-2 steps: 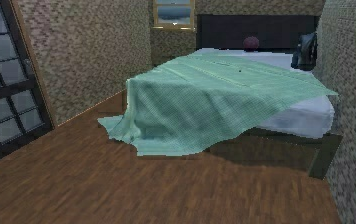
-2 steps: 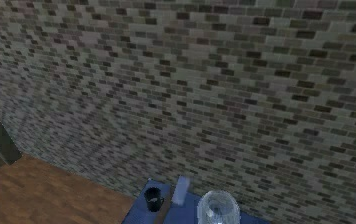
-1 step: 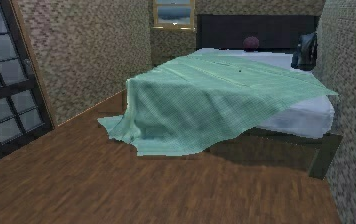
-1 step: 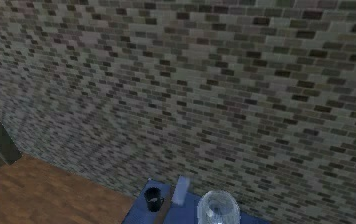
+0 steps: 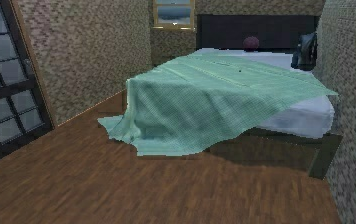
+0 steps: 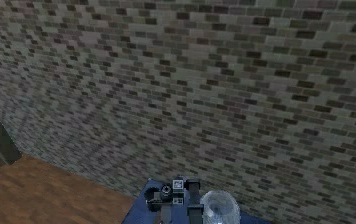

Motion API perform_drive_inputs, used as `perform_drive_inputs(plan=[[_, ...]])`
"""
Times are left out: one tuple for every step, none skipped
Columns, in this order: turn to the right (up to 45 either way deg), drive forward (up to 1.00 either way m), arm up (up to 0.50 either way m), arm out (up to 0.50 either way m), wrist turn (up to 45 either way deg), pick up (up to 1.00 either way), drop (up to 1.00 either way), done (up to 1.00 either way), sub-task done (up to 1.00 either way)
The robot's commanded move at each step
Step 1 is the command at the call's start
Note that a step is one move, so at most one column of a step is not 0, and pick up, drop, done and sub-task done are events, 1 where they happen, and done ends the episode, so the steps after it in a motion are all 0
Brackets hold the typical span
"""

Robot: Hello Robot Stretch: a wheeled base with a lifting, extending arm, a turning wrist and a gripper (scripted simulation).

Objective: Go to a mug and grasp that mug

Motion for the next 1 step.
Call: perform_drive_inputs(plan=[[0.0, 0.0, 0.0, 0.0, 45.0, 0.0, 0.0, 0.0, 0.0]])
